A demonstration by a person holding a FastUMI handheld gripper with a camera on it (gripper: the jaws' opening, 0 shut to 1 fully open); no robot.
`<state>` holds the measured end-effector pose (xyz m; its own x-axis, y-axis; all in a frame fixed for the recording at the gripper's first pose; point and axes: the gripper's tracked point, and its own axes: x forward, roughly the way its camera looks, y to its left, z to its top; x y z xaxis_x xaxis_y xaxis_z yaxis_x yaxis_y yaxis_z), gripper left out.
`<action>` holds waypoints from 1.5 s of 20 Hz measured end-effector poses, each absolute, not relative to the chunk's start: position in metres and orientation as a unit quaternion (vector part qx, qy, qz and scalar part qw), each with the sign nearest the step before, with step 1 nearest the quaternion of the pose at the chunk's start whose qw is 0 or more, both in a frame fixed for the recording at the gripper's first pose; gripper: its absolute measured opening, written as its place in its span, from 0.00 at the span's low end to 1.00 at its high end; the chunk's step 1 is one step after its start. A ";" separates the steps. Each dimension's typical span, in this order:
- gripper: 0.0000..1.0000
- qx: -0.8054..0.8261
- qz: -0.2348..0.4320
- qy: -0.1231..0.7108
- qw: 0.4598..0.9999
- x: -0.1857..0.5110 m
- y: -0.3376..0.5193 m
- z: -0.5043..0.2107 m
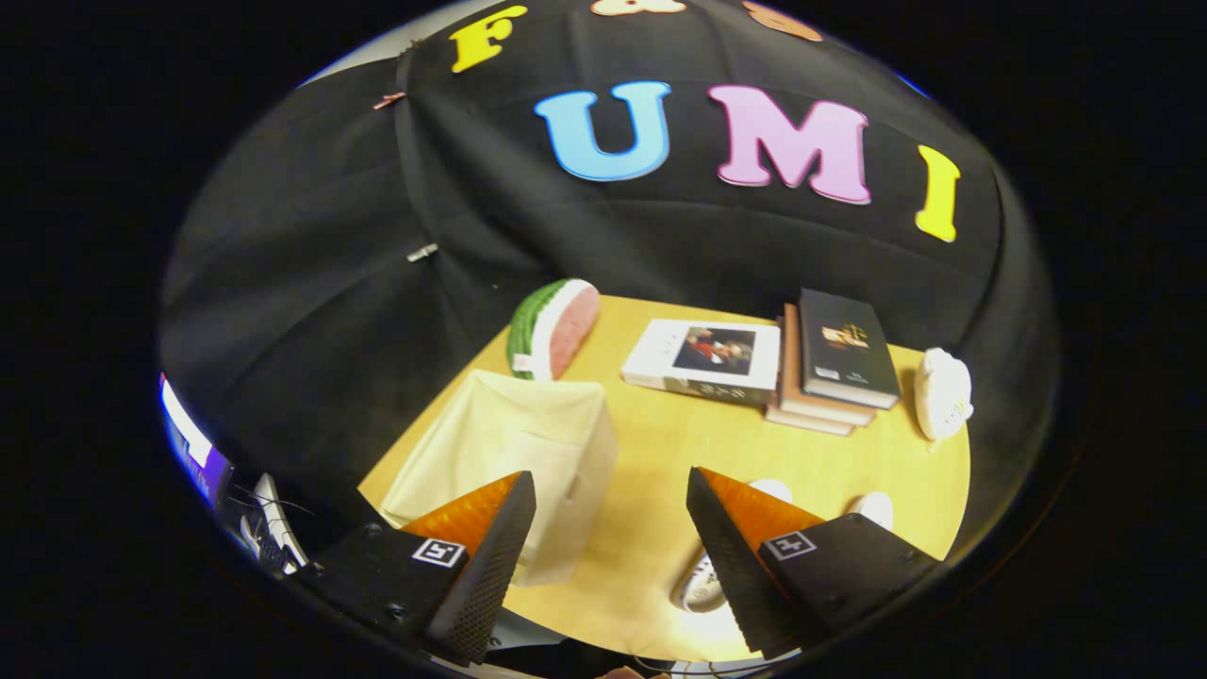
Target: Open the storage box then place both shoes into the box .Put the left shoe in first, then the right shoe, with the right side of both shoes facing outward in a uniform manner.
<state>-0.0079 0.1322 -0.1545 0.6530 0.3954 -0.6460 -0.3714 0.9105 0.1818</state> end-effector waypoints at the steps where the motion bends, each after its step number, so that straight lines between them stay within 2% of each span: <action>1: 0.98 0.013 0.196 0.371 0.907 -0.009 0.118 -0.168; 7: 0.99 -0.019 0.110 0.444 0.889 -0.024 0.026 -0.258; 12: 0.99 -0.014 0.076 0.498 0.864 -0.024 -0.012 -0.323; 22: 0.99 0.047 0.103 0.563 0.819 0.004 0.005 -0.402; 24: 0.94 0.089 0.115 0.575 0.805 0.004 0.015 -0.405; 25: 0.80 0.111 0.119 0.581 0.798 0.003 0.018 -0.406; 26: 0.73 0.140 0.128 0.586 0.788 0.002 0.026 -0.405; 27: 0.50 0.160 0.123 0.591 0.781 0.001 0.029 -0.404; 29: 0.27 0.168 0.120 0.591 0.780 0.003 0.029 -0.404; 30: 0.26 0.172 0.117 0.587 0.782 0.004 0.028 -0.403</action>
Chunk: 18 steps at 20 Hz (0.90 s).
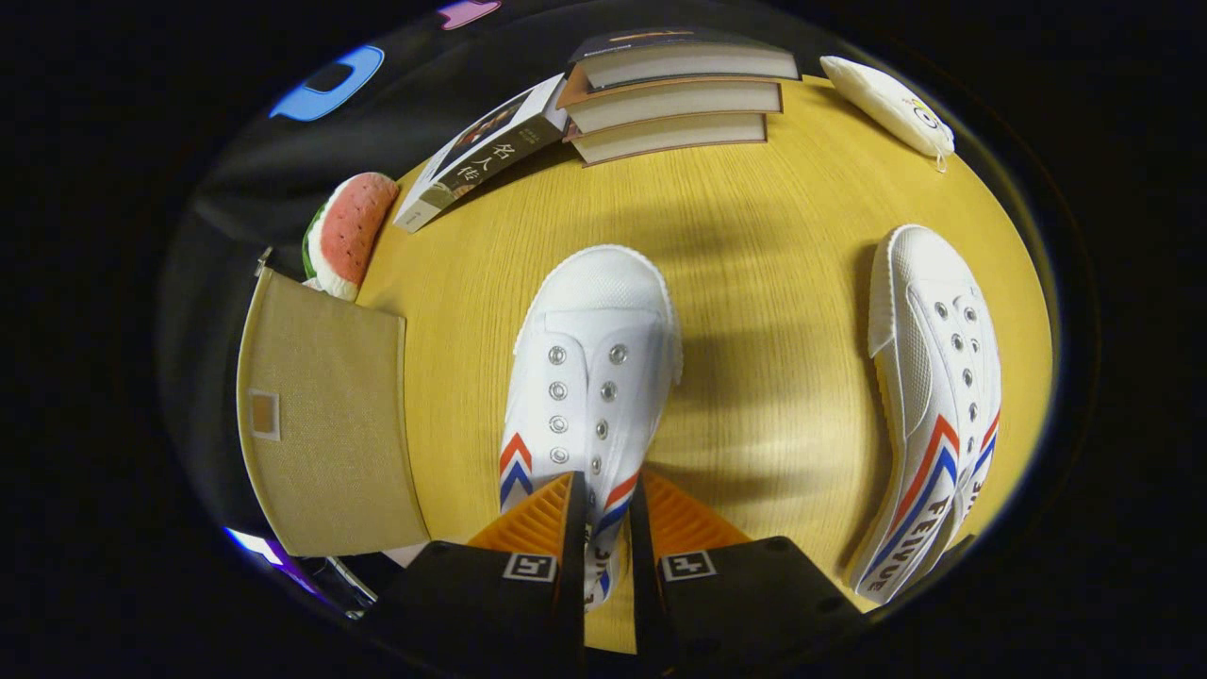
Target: Open the storage box then place both shoes into the box .Put the left shoe in first, then the right shoe, with the right side of both shoes facing outward in a uniform manner.
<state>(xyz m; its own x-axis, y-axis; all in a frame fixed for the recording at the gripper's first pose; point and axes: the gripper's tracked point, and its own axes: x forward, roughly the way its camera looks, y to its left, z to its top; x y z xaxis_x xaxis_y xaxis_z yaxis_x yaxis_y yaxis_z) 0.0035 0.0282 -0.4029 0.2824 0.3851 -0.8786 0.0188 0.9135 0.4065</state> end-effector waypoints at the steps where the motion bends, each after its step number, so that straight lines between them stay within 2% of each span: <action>1: 0.17 0.179 0.116 0.588 0.780 0.003 0.028 -0.402; 4: 0.07 0.226 0.110 0.588 0.769 0.003 0.026 -0.403; 13: 0.07 0.242 0.102 0.572 0.777 -0.008 0.031 -0.369; 18: 0.07 0.263 0.096 0.547 0.789 -0.011 0.032 -0.322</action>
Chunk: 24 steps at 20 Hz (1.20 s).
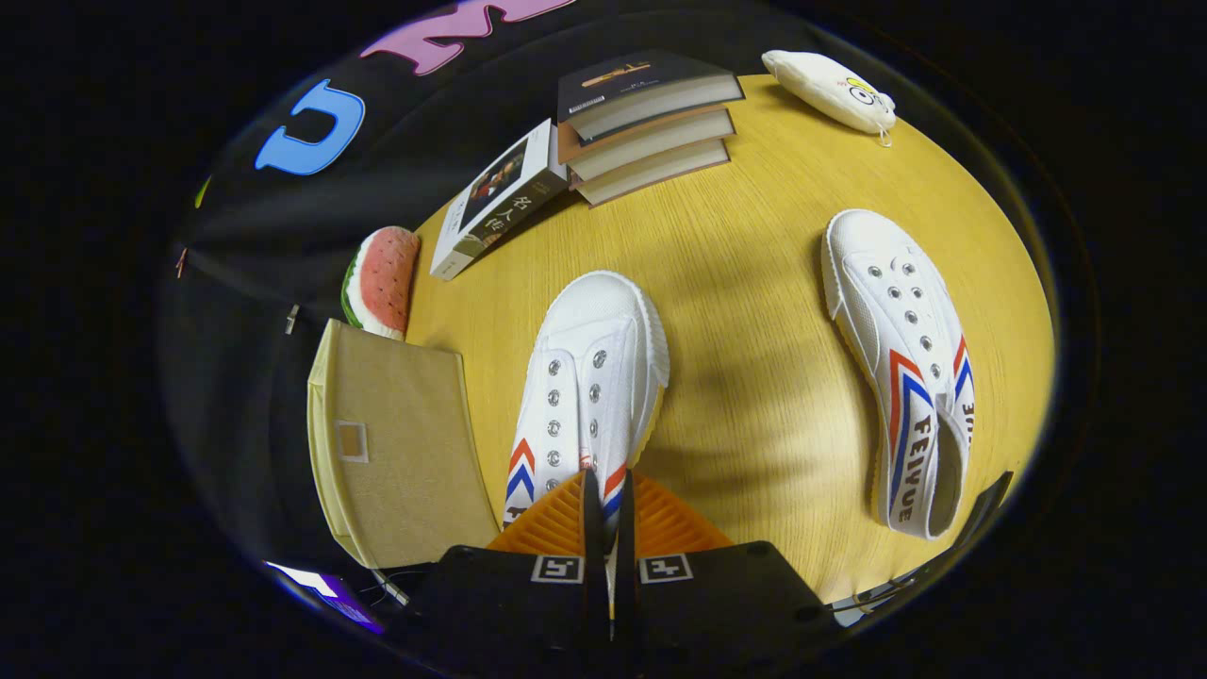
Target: Open the storage box then place both shoes into the box .Put the left shoe in first, then the right shoe, with the right side of both shoes facing outward in a uniform manner.
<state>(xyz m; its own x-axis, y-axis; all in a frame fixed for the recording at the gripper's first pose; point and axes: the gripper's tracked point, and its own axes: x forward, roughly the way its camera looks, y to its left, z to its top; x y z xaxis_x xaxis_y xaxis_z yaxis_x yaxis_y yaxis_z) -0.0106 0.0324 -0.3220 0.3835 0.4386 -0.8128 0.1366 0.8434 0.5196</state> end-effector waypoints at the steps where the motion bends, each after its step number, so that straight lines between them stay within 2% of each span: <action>1: 0.07 0.264 0.096 0.541 0.793 -0.011 0.034 -0.311; 14: 0.07 0.263 0.168 0.461 0.831 0.005 0.120 -0.157; 24: 0.07 0.246 0.241 0.481 0.806 -0.002 0.248 -0.136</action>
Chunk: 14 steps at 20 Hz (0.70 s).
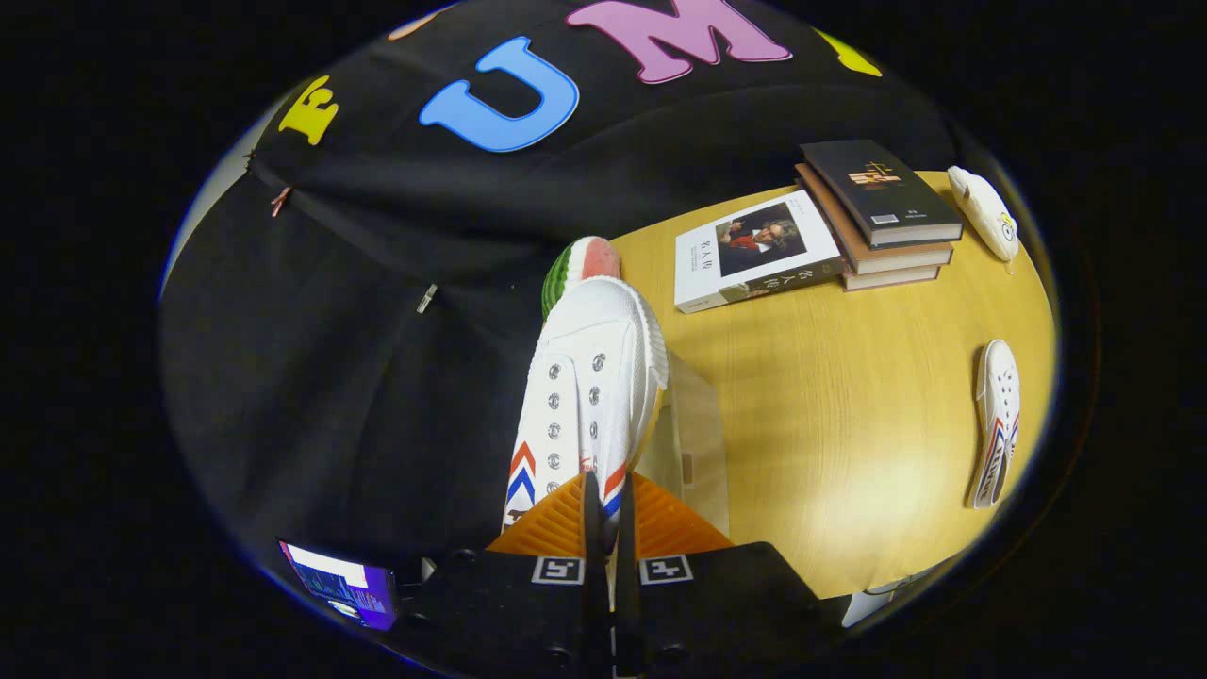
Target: Open the storage box then place both shoes into the box .Put the left shoe in first, then the right shoe, with the right side of both shoes facing outward in a uniform manner.
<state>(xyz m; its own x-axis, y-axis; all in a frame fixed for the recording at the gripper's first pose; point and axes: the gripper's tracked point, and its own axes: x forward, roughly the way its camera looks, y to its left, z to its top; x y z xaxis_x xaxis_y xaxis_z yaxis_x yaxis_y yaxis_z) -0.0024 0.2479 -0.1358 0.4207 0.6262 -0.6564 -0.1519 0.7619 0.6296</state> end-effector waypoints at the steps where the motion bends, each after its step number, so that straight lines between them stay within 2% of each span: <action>1: 0.07 0.243 0.247 0.485 0.803 -0.004 0.258 -0.136; 5: 0.07 0.235 0.266 0.502 0.789 -0.010 0.297 -0.146; 14: 0.07 0.209 0.261 0.532 0.778 -0.017 0.328 -0.179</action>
